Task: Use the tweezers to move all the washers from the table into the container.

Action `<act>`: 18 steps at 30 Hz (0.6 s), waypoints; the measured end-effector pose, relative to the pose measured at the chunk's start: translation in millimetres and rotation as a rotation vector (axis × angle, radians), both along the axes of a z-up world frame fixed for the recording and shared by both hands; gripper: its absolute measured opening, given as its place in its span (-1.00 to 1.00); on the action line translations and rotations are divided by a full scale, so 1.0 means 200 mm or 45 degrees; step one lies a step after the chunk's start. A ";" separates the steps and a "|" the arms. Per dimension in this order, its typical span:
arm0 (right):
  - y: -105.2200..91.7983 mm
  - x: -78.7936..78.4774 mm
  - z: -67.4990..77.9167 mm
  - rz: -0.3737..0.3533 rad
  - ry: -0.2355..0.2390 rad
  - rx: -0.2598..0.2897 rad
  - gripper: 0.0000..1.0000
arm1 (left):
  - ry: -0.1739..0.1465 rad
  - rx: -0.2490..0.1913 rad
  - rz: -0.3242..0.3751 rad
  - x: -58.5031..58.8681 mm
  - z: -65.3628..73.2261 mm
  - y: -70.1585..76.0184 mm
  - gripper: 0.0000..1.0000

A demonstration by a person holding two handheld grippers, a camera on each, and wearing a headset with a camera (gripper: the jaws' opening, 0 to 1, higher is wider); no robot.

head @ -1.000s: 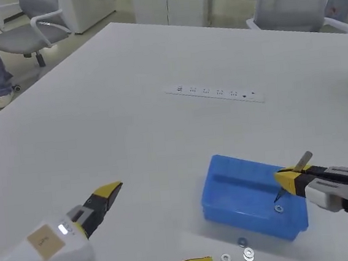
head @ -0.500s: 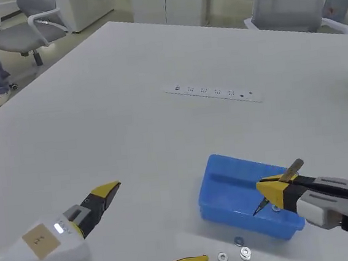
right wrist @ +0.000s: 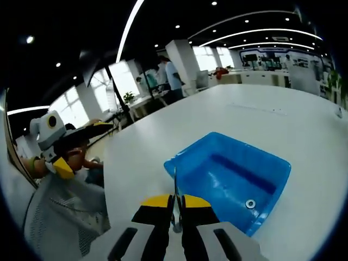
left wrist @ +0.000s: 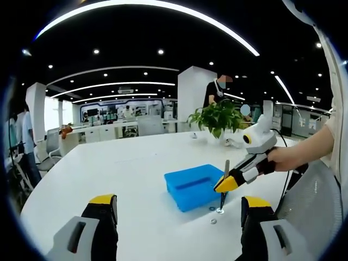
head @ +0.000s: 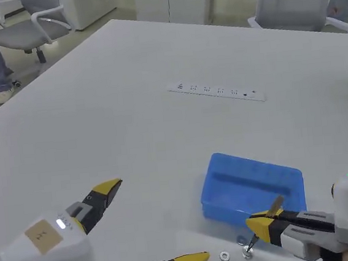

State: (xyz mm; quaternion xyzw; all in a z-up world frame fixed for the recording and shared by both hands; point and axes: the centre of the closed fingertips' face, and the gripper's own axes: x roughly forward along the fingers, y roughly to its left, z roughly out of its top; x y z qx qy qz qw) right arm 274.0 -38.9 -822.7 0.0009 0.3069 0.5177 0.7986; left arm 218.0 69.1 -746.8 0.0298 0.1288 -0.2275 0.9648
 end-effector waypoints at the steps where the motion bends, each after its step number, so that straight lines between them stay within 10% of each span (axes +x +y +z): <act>1: 0.00 0.00 -0.01 0.003 0.005 -0.001 -0.93 | 0.001 0.001 -0.001 0.00 0.00 0.00 0.93; 11: 0.01 -0.02 -0.01 0.033 -0.022 -0.020 -0.93 | 0.007 0.005 0.002 0.00 -0.01 0.00 0.92; 18: 0.03 -0.08 -0.01 0.186 -0.201 -0.103 -0.93 | 0.008 0.008 -0.003 0.00 -0.01 0.00 0.92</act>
